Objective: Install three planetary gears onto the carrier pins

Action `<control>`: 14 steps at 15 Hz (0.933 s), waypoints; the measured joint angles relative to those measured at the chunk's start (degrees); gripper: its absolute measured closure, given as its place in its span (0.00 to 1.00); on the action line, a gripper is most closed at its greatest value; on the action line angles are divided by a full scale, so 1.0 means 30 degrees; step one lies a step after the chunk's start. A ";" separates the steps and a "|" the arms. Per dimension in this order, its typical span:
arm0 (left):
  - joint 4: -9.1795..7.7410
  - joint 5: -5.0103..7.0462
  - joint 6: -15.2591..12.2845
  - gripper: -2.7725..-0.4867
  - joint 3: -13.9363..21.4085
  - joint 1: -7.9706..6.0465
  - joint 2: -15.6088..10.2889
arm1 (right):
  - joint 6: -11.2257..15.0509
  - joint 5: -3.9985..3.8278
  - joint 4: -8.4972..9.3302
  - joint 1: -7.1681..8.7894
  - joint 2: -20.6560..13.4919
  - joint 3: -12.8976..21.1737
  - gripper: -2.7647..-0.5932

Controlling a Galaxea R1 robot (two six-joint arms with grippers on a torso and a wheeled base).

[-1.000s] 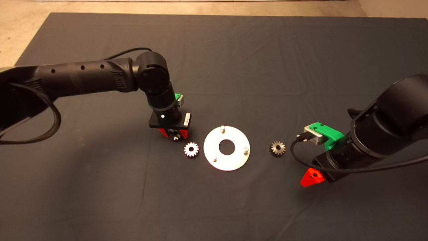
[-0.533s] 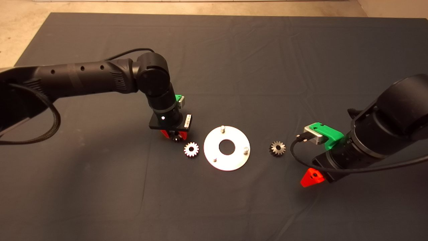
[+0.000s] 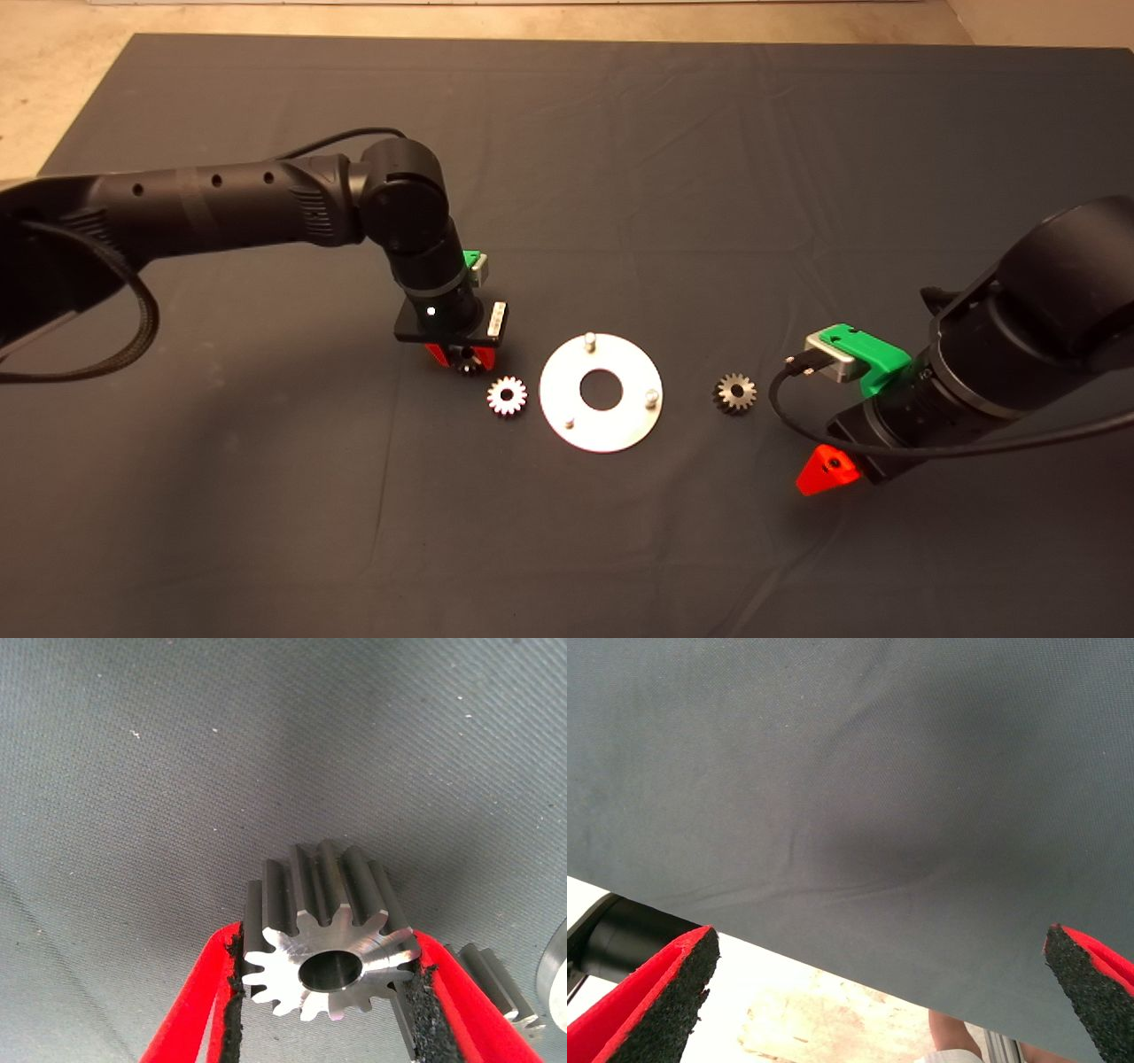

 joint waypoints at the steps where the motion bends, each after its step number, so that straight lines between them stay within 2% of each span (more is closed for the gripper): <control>1: 0.0000 -0.0002 -0.0186 0.77 0.0000 0.0000 0.0003 | 0.0000 -0.0007 0.0000 0.0000 0.0000 0.0000 0.01; 4: 0.0000 -0.0004 -0.0504 0.80 -0.0008 0.0000 0.0031 | 0.0004 -0.0007 0.0004 0.0000 0.0000 0.0000 0.01; 14: -0.0065 0.0016 -0.0459 0.85 -0.0175 -0.0037 0.0108 | 0.0004 -0.0007 0.0004 0.0000 0.0008 0.0000 0.01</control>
